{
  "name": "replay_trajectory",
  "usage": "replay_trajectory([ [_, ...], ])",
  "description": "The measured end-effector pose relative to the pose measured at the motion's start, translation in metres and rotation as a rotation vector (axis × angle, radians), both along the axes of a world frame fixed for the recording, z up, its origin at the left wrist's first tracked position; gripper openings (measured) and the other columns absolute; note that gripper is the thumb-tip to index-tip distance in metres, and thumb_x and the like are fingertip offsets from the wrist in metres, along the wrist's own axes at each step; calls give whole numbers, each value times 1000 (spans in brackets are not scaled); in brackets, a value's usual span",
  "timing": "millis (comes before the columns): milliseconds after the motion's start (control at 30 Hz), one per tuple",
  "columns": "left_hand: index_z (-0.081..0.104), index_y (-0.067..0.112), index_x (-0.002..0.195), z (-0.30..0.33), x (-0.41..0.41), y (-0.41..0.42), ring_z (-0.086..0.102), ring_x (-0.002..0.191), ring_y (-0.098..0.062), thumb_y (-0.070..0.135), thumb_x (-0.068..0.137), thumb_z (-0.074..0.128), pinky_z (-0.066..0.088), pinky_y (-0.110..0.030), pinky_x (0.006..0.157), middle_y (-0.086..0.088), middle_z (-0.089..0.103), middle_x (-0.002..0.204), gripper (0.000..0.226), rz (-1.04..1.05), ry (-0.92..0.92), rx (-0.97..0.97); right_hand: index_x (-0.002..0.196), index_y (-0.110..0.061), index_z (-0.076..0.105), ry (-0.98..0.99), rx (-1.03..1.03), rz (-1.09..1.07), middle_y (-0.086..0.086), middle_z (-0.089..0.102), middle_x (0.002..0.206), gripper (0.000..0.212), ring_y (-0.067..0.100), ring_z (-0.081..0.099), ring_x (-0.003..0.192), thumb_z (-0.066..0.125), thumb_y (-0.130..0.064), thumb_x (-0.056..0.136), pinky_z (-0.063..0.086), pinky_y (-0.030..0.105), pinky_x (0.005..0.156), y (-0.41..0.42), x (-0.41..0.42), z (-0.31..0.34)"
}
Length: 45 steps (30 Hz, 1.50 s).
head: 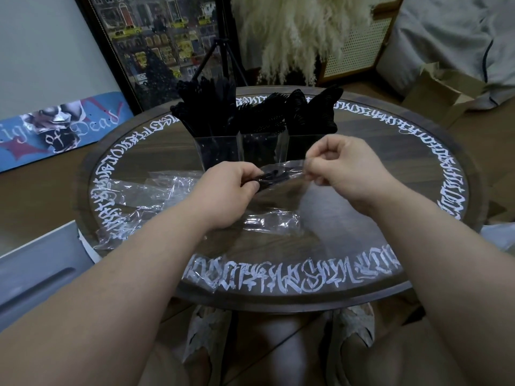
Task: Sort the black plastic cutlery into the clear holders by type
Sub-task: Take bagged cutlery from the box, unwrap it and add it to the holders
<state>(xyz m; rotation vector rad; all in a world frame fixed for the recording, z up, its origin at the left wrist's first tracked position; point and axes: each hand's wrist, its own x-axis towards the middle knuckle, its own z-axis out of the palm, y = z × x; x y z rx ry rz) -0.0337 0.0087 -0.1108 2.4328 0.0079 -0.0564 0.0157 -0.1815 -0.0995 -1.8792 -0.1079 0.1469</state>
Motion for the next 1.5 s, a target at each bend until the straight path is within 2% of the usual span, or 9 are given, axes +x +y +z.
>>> replay_trajectory([
  [100,63,24,112,-2,0,0,61,69,-1,16,95,55,46,-19,66,12,67,85,20,23,36,-29,84,-20,61,-236,-86,-386,-11,57,69,10,3,52,63,61,-11,80,43,23,66,-5,6,1],
  [200,59,22,114,-3,1,0,66,87,-9,16,94,56,48,-26,84,7,69,98,21,68,31,-33,72,-15,65,-496,-122,-147,-11,58,62,8,0,49,60,65,-15,80,40,17,62,1,-9,7],
  [367,54,25,116,-2,2,-6,59,84,-11,15,94,54,42,-25,73,9,66,90,24,55,-16,25,97,-21,75,-347,-468,118,-12,67,84,17,4,61,85,60,-22,91,42,14,77,15,-17,-6],
  [467,49,29,123,-2,1,-10,57,96,-15,16,95,51,44,-29,83,10,62,103,31,18,-29,100,96,-19,75,-235,-374,104,-9,69,89,15,6,62,89,62,-20,89,46,19,83,16,-13,-8],
  [567,48,31,123,-2,1,-12,58,99,-14,17,95,53,47,-34,88,14,63,103,32,3,-63,116,89,-16,74,-113,-230,105,-11,65,73,9,0,57,69,66,-14,87,45,16,69,16,-11,-10],
  [767,55,26,118,-1,1,-11,60,94,-1,25,85,71,40,-5,79,15,65,99,37,91,-181,-29,82,-16,71,53,-13,82,-5,61,65,8,1,50,53,69,-8,84,42,18,58,13,-10,-10],
  [933,54,23,125,2,1,11,55,112,-16,18,86,56,38,-26,92,8,62,119,40,304,-186,126,80,-11,66,117,178,-62,6,61,70,12,11,51,59,66,0,85,43,16,50,1,-6,-8],
  [1233,66,24,95,-5,-1,30,51,44,-1,11,93,55,34,-15,41,4,71,69,18,385,-100,-147,79,-12,64,167,259,-78,3,62,66,15,10,52,54,62,0,88,41,20,54,-5,-8,-7],
  [1500,67,24,76,0,-2,28,56,60,-11,16,85,59,41,-23,62,7,66,68,14,408,-73,30,83,-8,64,233,288,-38,4,65,67,4,8,53,55,67,-7,86,44,18,54,-13,-7,-2],
])
